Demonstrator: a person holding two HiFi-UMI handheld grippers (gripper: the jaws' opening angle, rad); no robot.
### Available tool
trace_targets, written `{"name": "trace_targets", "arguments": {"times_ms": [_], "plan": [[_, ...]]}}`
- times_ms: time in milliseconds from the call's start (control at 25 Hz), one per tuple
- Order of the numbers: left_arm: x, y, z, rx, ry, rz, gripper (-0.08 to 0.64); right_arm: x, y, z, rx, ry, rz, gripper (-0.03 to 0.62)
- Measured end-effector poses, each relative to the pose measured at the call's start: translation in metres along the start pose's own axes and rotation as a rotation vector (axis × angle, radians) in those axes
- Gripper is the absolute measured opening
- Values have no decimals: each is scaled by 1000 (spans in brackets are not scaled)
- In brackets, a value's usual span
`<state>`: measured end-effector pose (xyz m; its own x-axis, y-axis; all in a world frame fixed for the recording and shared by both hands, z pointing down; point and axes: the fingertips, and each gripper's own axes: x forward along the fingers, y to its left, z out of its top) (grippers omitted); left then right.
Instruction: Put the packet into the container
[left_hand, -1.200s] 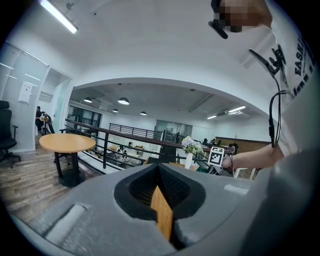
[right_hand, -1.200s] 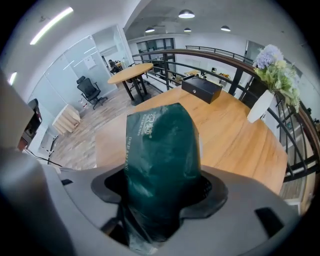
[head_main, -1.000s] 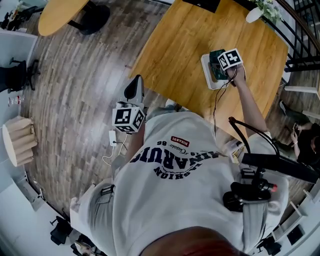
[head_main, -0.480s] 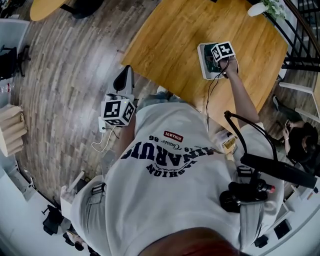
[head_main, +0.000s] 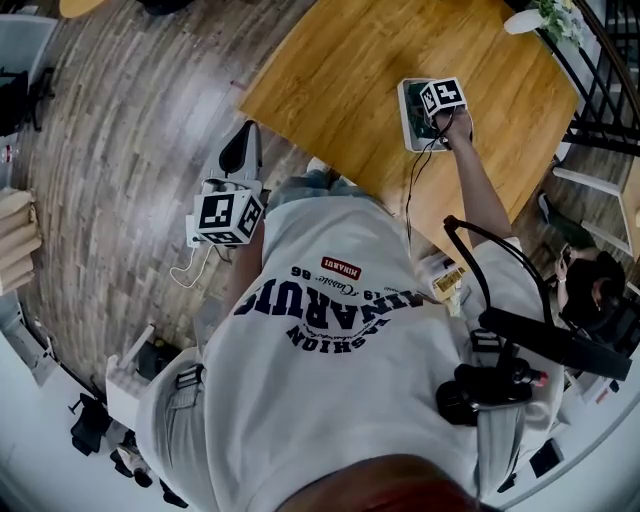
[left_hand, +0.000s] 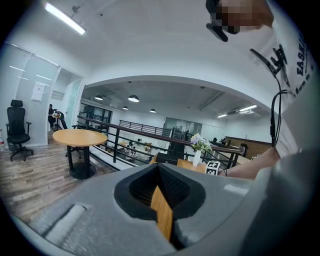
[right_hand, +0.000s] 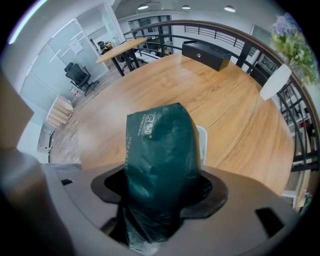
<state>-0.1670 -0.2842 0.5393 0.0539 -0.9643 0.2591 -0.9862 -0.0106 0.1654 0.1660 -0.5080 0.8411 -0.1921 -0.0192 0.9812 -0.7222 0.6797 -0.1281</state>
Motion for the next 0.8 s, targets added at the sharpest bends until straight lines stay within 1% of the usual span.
{"name": "trace_targets", "arguments": {"times_ms": [240, 800], "plan": [[-4, 4, -2, -3, -2, 7, 0, 10, -5, -2, 25, 15, -13, 311], [-5, 5, -1, -5, -6, 21, 0, 37, -13, -7, 39, 55, -46, 311]]}}
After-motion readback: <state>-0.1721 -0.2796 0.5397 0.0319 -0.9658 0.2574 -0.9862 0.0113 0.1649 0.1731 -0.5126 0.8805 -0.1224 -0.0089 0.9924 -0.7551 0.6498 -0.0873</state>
